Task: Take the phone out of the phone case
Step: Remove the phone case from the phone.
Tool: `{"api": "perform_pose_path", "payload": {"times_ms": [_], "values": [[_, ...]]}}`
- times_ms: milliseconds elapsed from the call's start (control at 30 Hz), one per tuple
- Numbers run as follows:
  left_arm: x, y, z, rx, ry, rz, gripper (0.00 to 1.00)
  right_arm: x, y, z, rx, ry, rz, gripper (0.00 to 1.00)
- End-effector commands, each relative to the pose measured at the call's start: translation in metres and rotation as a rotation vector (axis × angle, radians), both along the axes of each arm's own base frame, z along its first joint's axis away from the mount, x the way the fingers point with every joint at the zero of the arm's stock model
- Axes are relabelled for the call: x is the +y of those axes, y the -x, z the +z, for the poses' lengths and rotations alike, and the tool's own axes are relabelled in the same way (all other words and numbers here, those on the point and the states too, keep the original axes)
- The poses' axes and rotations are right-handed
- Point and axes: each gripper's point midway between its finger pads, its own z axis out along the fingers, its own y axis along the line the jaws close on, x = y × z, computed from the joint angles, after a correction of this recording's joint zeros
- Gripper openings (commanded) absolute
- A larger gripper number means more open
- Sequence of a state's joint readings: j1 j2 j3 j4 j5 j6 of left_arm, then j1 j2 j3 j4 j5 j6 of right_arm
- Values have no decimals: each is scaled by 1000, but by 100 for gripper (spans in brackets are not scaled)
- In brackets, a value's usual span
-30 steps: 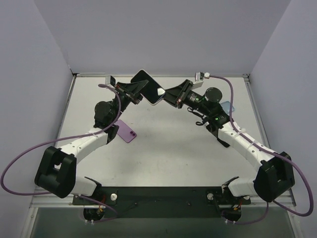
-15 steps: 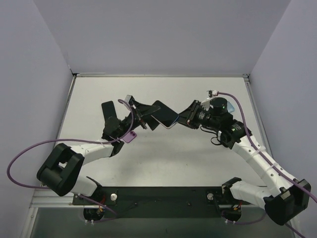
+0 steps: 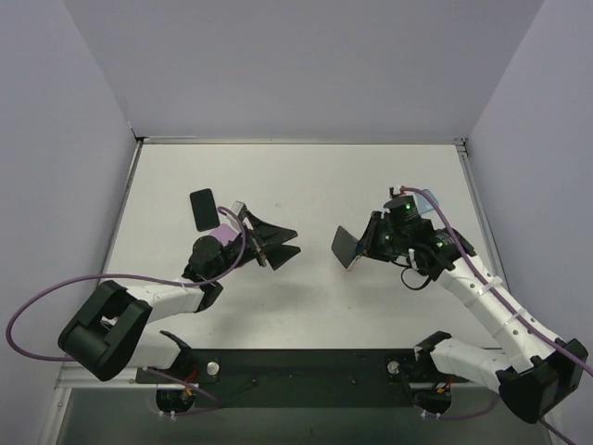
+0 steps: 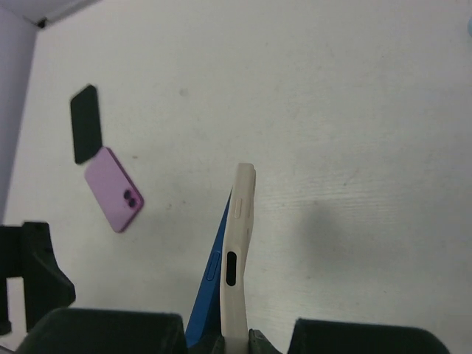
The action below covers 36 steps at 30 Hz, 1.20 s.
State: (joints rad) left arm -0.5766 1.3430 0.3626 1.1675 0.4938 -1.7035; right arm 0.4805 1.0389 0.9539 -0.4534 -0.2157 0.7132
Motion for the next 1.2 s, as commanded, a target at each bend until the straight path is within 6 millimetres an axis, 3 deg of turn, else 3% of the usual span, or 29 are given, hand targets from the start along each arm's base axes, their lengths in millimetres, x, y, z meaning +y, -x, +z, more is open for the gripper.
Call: {"api": "perform_pose_path", "payload": {"times_ms": [0,33,200,400,600,733,900,1033,1167], "values": [[-10,-1,-10,-26,-138,-21,92,-12,2,10,-130,325,81,0],[-12,-2,-25,29,-195,-22,92,-11,3,4,-132,397,96,0],[-15,0,-43,41,-279,-19,92,2,16,-32,-212,671,178,0],[-13,6,-74,117,-334,-39,92,39,30,-77,-200,691,314,0],[-11,11,-101,169,-391,-45,92,76,40,-112,-165,539,407,0],[-10,16,-120,202,-415,-57,91,86,44,-127,-131,510,425,0],[-16,23,-130,192,-442,-96,90,89,45,-133,-113,497,424,0],[-16,26,-140,198,-468,-104,82,89,47,-134,-93,470,421,0],[-16,32,-151,193,-529,-117,66,90,46,-132,-73,432,410,0]]}}
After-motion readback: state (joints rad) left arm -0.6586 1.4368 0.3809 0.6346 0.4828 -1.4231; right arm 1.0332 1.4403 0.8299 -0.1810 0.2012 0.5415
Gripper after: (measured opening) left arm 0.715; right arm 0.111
